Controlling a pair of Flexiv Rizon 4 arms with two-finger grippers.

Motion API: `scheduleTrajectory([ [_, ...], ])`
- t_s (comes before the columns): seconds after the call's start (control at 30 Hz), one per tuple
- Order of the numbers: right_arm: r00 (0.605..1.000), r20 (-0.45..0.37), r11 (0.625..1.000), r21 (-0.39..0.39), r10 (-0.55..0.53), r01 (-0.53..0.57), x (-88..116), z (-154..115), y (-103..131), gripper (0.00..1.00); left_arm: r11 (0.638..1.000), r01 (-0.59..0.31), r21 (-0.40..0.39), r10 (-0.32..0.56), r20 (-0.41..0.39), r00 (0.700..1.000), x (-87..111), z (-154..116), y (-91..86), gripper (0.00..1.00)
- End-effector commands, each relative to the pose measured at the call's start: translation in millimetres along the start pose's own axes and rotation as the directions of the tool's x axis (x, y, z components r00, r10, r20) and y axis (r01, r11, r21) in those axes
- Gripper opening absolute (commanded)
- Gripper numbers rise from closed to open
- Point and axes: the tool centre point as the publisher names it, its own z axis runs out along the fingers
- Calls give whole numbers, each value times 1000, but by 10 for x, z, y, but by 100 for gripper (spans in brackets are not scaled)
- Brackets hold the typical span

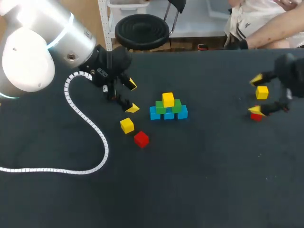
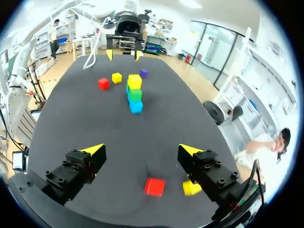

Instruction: Place the blue cubes, place green cubes on the blue cubes, place the yellow cubes on the green cubes, then place the red cubes on the yellow cubes, and place purple cube on the red cubes.

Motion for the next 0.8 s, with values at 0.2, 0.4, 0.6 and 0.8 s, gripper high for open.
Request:
scheduleTrajectory([
  [0.2,999,30,985,173,-27,21,521,-788,270,100,1000,-2,0,2,2,1000,10,-2,2,100],
  [0.4,996,43,987,145,-78,71,738,-880,99,100,1000,-2,0,2,2,1000,10,-2,2,100],
  [0.6,996,35,990,119,-77,72,884,-900,-118,100,1000,-2,0,2,2,1000,10,-2,2,100],
  [0.8,999,22,995,87,-50,48,991,-840,-309,100,1000,-2,0,2,2,1000,10,-2,2,100],
])
